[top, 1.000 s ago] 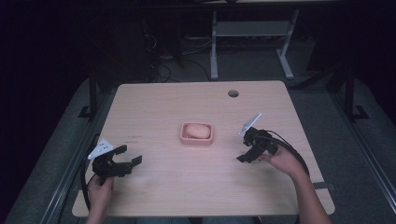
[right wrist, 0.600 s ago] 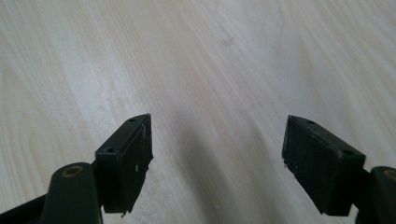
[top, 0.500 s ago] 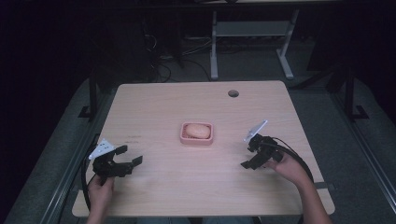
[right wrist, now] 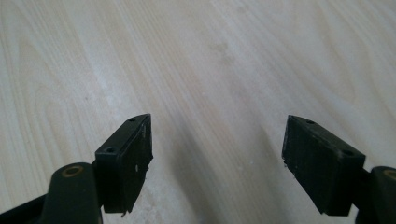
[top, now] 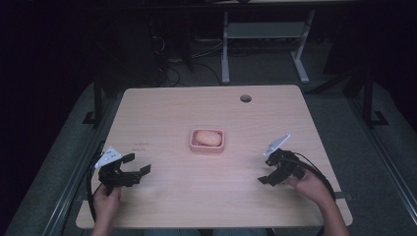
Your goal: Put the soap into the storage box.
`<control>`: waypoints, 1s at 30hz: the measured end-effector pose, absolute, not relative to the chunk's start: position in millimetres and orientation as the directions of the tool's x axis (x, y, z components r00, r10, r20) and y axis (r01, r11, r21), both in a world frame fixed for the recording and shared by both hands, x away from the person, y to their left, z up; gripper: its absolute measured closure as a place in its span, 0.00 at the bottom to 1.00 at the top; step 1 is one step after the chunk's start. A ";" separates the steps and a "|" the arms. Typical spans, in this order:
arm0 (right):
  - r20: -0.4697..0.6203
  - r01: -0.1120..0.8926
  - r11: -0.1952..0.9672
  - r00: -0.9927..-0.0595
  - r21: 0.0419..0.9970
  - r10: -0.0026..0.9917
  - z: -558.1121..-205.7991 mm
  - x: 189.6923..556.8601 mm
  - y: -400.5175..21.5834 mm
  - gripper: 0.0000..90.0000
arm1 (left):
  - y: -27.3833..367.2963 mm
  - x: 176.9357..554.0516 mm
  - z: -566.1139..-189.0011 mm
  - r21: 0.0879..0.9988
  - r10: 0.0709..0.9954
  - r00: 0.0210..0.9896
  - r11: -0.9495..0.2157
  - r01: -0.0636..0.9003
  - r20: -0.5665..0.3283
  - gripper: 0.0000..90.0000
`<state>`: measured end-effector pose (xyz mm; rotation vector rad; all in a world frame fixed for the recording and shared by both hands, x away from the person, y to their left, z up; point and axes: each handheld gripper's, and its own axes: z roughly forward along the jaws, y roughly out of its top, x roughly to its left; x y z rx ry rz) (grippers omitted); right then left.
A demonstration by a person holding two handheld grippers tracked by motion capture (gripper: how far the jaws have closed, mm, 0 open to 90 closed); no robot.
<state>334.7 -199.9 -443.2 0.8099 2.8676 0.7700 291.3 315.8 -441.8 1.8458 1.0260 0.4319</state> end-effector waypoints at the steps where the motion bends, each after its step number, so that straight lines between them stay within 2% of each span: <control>1: 0.079 0.481 0.732 -0.856 0.483 0.510 -443.7 332.6 -200.6 0.27 | 315.5 291.3 -442.0 0.862 0.800 0.586 -0.199 0.466 -0.132 0.16; 30: 0.112 0.516 0.624 -0.815 0.587 0.569 -453.5 279.8 -229.1 0.27 | 303.6 291.8 -443.9 0.850 0.780 0.618 -0.258 0.460 -0.097 0.16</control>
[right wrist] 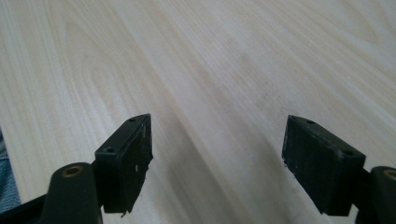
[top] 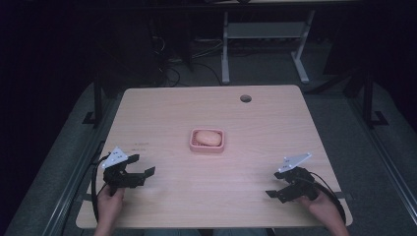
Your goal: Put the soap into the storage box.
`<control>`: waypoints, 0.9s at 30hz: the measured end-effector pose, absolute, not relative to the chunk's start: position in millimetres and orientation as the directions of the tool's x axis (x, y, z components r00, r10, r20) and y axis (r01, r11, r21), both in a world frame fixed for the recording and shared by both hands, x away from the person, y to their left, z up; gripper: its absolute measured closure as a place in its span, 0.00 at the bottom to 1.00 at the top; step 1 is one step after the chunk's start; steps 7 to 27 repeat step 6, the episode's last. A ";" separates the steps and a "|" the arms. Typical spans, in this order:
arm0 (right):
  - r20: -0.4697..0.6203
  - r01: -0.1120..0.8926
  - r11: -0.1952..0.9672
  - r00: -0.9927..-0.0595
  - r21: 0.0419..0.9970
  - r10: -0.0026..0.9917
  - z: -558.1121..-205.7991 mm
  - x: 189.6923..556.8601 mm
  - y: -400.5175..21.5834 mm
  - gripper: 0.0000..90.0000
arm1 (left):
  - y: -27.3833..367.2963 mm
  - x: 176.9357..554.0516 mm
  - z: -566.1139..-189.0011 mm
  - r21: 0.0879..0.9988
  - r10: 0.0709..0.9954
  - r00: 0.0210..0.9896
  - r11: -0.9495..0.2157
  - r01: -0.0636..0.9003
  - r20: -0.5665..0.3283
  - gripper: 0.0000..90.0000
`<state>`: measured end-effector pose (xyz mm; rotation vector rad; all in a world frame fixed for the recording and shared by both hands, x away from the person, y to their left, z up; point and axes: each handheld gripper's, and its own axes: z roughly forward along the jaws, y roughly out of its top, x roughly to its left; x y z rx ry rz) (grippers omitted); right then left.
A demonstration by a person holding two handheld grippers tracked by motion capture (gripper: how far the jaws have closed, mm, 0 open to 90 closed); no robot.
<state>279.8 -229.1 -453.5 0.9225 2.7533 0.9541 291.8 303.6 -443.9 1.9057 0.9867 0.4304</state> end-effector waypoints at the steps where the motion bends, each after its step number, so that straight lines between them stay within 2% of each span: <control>1: 0.111 0.518 0.619 -0.812 0.590 0.573 -453.6 277.0 -229.2 0.26 | 303.5 291.9 -443.7 0.848 0.780 0.618 -0.260 0.462 -0.097 0.16; 6: 0.089 0.507 0.602 -0.805 0.617 0.586 -452.3 261.0 -229.6 0.26 | 302.8 292.8 -444.3 0.848 0.778 0.621 -0.265 0.460 -0.094 0.16; 27: 0.089 0.507 0.602 -0.805 0.617 0.586 -452.3 261.0 -229.6 0.26 | 302.8 292.8 -444.3 0.848 0.778 0.621 -0.265 0.460 -0.094 0.16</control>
